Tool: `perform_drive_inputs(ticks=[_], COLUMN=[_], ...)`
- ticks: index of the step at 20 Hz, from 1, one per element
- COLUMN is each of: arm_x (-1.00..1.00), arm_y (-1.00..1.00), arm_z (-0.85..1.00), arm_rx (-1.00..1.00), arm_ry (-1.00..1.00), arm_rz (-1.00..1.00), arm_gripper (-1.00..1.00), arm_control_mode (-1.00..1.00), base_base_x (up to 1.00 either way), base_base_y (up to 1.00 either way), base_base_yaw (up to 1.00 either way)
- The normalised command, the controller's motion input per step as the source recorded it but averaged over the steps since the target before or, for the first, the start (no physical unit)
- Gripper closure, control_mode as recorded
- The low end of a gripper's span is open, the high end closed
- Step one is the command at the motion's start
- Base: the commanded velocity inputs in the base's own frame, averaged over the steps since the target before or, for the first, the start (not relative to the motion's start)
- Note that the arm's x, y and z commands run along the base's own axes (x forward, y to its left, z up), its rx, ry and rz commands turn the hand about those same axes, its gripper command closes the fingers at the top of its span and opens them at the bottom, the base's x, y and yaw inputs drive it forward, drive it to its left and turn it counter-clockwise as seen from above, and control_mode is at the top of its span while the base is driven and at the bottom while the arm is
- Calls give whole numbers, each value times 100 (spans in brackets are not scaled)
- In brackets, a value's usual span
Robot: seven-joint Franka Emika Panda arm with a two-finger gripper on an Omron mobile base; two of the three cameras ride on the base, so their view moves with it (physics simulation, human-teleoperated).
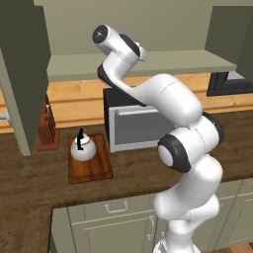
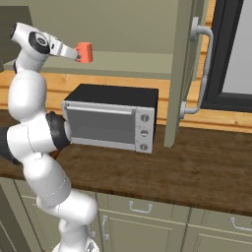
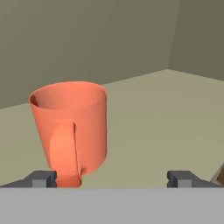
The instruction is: Pick the kettle from the counter and place it on the tray. Then pick the mug from the cabinet and place it on the tray. Then close the cabinet doors.
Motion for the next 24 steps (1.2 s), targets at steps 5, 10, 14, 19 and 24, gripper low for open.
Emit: perform_drive_inputs(ticks=[5, 10, 14, 19, 24], arm_x=[16, 28, 33, 14, 0], arm_y=[0, -1, 0, 0, 1], arm_z=[-6, -9, -5, -1, 0], arm_rx=[0, 0, 0, 0, 0], arm_ry=[0, 0, 0, 0, 0], arm_rz=[0, 0, 0, 0, -1], arm_gripper=[-100, -100, -100, -100, 100], arm_control_mode=[-100, -100, -100, -100, -100], base_base_x=[0, 0, 0, 0, 0], base_base_y=[0, 0, 0, 0, 0], base_base_yaw=[0, 0, 0, 0, 0])
